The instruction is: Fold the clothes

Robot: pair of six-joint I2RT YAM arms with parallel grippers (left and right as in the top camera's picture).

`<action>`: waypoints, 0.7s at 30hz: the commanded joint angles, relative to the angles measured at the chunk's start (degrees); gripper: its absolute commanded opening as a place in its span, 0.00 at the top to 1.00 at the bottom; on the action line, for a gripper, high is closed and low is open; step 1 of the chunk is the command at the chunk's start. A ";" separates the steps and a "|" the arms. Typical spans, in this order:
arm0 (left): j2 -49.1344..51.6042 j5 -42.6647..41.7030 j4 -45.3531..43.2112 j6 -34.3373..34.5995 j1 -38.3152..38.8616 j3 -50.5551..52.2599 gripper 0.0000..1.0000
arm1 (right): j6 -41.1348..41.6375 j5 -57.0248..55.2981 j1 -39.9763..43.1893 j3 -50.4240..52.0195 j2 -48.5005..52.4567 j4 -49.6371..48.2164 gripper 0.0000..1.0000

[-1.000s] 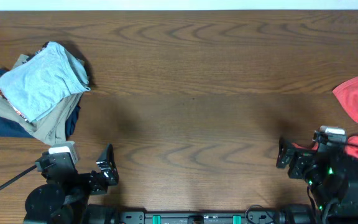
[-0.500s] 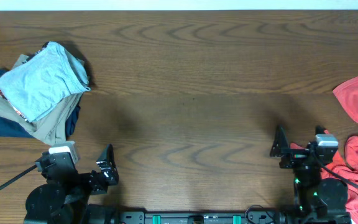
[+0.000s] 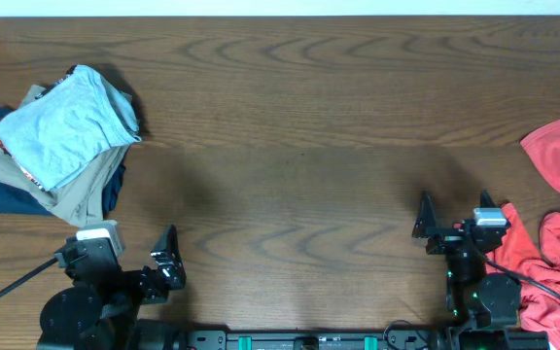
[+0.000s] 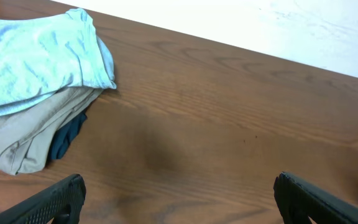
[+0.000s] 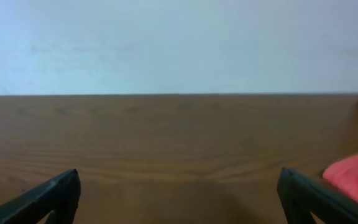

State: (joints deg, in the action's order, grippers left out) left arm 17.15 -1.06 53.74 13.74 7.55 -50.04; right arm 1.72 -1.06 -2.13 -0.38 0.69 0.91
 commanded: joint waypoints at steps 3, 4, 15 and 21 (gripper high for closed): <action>-0.04 0.48 -0.04 0.50 0.04 0.17 0.02 | -4.81 0.24 -0.57 0.07 -0.42 3.56 0.01; -0.04 0.48 -0.04 0.50 0.04 0.17 0.02 | -4.76 0.50 -0.57 0.07 -0.44 3.52 0.01; -0.04 0.48 -0.04 0.50 0.04 0.17 0.02 | -4.37 0.46 -0.94 0.07 -0.42 3.30 0.01; -0.04 0.48 -0.04 0.50 0.04 0.17 0.02 | -4.37 0.46 -0.94 0.07 -0.42 3.28 0.01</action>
State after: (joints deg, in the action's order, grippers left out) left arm 17.15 -1.08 53.74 13.74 7.55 -50.04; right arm -1.96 -0.86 -2.61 -0.38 0.67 3.97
